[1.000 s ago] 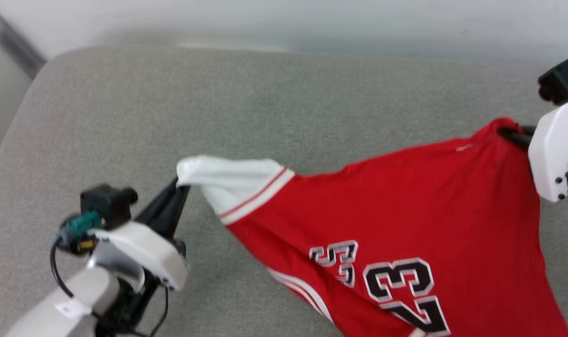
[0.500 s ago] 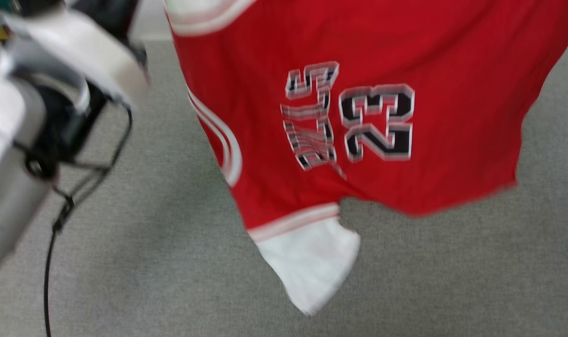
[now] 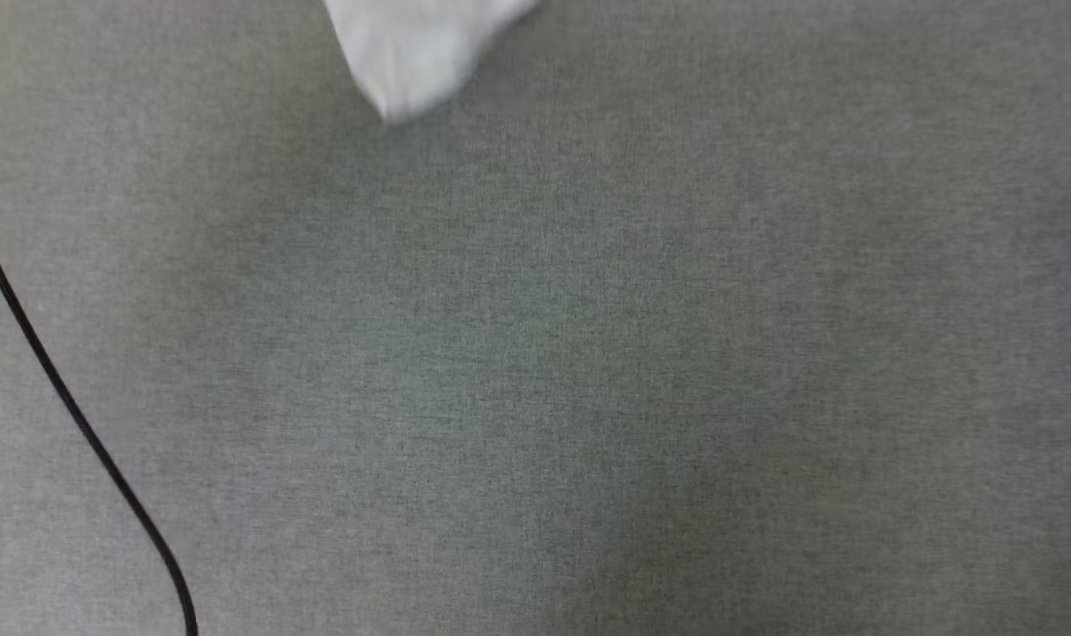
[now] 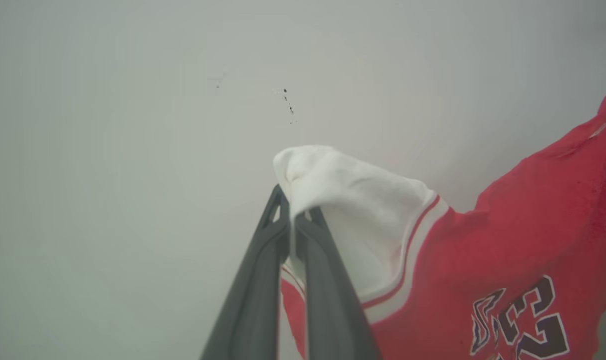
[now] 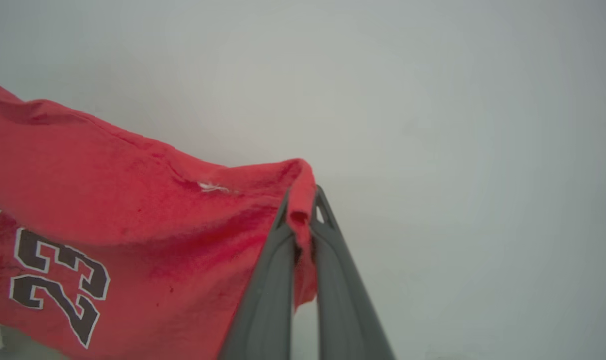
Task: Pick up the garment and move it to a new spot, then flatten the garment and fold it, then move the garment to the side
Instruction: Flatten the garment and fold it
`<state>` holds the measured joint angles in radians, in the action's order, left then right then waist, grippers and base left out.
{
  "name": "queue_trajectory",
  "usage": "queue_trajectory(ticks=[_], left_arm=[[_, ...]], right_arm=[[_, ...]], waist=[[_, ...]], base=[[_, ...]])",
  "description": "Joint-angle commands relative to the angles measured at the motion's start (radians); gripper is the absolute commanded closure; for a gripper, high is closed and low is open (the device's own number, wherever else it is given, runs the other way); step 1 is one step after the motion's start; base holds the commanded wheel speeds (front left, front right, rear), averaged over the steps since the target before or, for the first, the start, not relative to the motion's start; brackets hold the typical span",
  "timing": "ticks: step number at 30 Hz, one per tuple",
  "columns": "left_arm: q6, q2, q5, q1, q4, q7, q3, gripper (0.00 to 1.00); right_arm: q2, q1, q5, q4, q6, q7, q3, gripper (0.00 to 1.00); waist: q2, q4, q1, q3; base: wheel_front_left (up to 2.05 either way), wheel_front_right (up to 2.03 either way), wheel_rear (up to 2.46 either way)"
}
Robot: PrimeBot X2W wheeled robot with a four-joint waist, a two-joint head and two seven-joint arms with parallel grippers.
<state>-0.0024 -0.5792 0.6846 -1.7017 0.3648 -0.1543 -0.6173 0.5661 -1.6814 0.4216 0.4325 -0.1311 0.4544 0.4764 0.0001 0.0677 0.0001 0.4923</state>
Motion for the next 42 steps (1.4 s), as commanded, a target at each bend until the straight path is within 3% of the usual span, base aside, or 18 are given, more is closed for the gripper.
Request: queue_trajectory(ticks=[1,6,10,18,19,21,26,30,42], left_arm=[[-0.004,0.007,-0.006,-0.027,0.015,0.005,0.003,1.0],[-0.037,0.04,-0.026,-0.147,0.134,0.032,-0.001,1.0],[-0.059,0.059,-0.024,-0.141,0.199,0.063,-0.013,1.0],[-0.085,0.07,0.007,0.06,0.257,0.154,-0.049,1.0],[-0.086,0.059,0.024,0.19,0.258,0.193,-0.065,1.0],[-0.079,0.052,0.037,0.291,0.252,0.222,-0.072,1.0],[-0.039,0.041,0.087,0.57,0.201,0.286,-0.083,1.0],[0.019,0.032,0.124,0.808,0.117,0.32,-0.103,1.0],[0.172,-0.043,0.245,1.397,-0.134,0.357,-0.143,1.0]], right_arm=[[-0.007,-0.031,-0.012,0.013,0.001,-0.011,0.003,1.0],[-0.032,-0.14,-0.042,0.104,0.001,-0.064,0.036,1.0],[-0.053,-0.15,-0.028,0.177,0.001,-0.113,0.075,1.0],[-0.065,0.001,0.049,0.271,0.001,-0.225,0.206,1.0],[-0.069,0.093,0.092,0.287,0.001,-0.268,0.261,1.0],[-0.07,0.165,0.127,0.292,0.001,-0.298,0.299,1.0],[-0.034,0.363,0.213,0.258,0.001,-0.356,0.387,1.0],[0.002,0.531,0.276,0.217,0.001,-0.379,0.448,1.0],[0.121,0.973,0.412,0.117,0.001,-0.441,0.483,1.0]], waist=[[-0.0001,0.006,-0.0001,0.024],[-0.0001,0.012,-0.0001,0.05],[-0.0001,0.013,-0.0001,0.06],[-0.0001,0.007,-0.0001,0.035],[-0.0001,-0.001,-0.0001,0.005],[-0.0001,-0.005,-0.0001,-0.022],[-0.0001,-0.01,-0.0001,-0.103],[-0.0001,-0.009,-0.0001,-0.174],[-0.0001,-0.005,-0.0001,-0.356]], base=[[0.0,0.0,0.0],[0.0,0.0,0.0],[0.0,0.0,0.0],[0.0,0.0,0.0],[0.0,0.0,0.0],[0.0,0.0,0.0],[0.0,0.0,0.0],[0.0,0.0,0.0],[0.0,0.0,0.0]])
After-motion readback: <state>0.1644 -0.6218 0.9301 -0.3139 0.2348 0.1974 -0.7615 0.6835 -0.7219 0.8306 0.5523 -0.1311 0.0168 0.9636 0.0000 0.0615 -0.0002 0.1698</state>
